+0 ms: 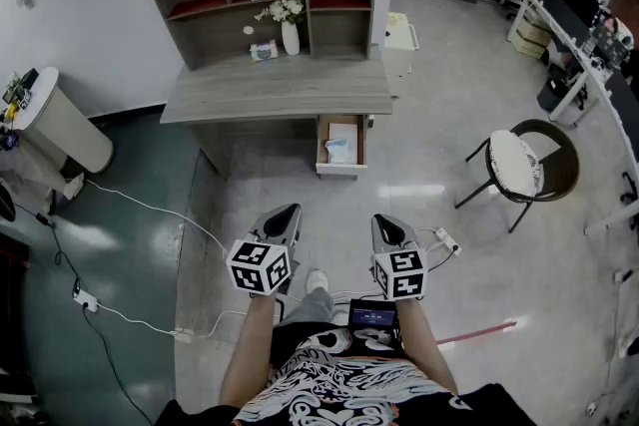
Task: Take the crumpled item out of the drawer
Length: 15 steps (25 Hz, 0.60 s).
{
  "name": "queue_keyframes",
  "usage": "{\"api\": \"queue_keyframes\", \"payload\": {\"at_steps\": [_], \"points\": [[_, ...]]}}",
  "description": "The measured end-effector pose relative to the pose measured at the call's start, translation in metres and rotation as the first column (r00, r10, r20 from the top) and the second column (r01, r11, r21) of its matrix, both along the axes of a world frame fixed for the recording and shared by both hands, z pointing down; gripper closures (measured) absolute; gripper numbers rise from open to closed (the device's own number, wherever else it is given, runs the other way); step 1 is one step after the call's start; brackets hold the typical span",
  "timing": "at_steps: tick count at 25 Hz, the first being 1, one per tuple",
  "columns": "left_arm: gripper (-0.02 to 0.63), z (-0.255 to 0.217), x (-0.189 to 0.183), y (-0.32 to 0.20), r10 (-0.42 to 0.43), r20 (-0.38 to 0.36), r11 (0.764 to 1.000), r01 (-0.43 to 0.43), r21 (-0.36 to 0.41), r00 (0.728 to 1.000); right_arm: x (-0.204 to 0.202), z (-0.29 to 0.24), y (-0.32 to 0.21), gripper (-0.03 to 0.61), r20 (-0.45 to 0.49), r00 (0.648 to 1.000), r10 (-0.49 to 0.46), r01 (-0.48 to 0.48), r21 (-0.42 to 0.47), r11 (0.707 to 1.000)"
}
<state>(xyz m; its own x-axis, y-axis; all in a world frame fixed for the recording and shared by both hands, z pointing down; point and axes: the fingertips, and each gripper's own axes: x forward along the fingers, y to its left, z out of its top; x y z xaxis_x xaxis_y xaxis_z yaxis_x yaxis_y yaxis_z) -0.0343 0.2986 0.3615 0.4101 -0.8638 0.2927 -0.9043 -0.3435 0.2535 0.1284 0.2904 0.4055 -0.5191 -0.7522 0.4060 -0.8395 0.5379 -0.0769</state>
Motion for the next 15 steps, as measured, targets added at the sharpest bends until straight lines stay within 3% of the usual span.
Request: {"api": "queue_keyframes", "payload": {"at_steps": [12,15], "points": [[0.614,0.005,-0.005,-0.008,-0.013,-0.012,1.000,0.013,0.002,1.000,-0.010,0.009,-0.005,0.574,-0.042,0.997,-0.067,0.068,0.003,0.998],[0.614,0.008,-0.005,-0.020,-0.008,-0.023,1.000,0.008,0.007,1.000,-0.013,0.010,-0.013,0.574,0.013,0.996,-0.090,0.090,-0.016,0.996]]}}
